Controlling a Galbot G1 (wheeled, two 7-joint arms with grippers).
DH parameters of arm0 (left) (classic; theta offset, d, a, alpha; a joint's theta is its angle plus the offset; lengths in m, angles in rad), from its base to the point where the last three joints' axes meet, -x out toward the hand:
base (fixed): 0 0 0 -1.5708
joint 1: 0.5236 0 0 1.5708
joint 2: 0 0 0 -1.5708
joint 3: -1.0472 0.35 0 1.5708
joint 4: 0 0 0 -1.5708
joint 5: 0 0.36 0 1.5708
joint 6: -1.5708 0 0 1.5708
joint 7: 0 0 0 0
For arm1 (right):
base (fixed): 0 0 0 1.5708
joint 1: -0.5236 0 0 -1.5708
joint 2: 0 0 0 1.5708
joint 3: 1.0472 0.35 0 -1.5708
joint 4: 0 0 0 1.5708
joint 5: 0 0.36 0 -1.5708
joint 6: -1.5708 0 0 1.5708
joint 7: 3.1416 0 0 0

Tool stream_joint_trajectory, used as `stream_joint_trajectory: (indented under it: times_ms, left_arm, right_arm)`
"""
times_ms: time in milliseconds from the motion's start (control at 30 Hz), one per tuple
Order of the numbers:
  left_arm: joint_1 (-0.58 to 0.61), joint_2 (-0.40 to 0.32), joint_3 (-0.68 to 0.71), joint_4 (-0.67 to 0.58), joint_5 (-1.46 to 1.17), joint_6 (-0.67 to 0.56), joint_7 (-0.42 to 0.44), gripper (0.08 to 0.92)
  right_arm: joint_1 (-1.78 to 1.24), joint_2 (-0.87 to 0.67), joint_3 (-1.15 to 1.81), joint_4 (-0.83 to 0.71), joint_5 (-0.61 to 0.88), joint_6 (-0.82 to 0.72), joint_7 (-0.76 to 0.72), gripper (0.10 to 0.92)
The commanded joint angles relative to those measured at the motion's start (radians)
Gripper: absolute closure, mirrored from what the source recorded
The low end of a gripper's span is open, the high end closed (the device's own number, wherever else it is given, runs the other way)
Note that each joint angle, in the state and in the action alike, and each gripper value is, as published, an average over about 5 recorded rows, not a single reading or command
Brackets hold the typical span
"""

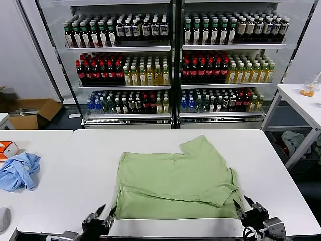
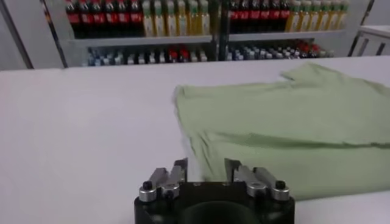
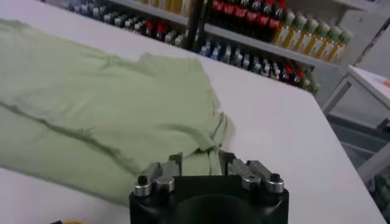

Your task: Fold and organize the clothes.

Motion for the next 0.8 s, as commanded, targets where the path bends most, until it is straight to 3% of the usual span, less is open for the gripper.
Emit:
stream_joint_trajectory:
  times_ms: [33, 233, 367, 800]
  left_arm:
    - [-0.164, 0.118, -0.077, 0.063, -0.091, 0.003, 0.012, 0.460]
    - [-0.408, 0.180, 0.047, 0.244, -0.126, 0.008, -0.007, 0.270]
    - [-0.575, 0.183, 0.146, 0.373, -0.122, 0.013, -0.012, 0.192]
    - [-0.926, 0.133, 0.385, 0.702, -0.091, -0.002, -0.032, 0.177]
  right_arm:
    - [0.207, -0.012, -0.045, -0.066, 0.071, 0.017, 0.020, 0.427]
    - [0.560, -0.002, -0.235, -0.249, 0.174, -0.028, 0.039, 0.258]
    - [0.770, 0.015, -0.360, -0.396, 0.188, -0.033, 0.025, 0.209]
    - [1.061, 0.145, -0.534, -0.713, 0.188, -0.056, 0.047, 0.203]
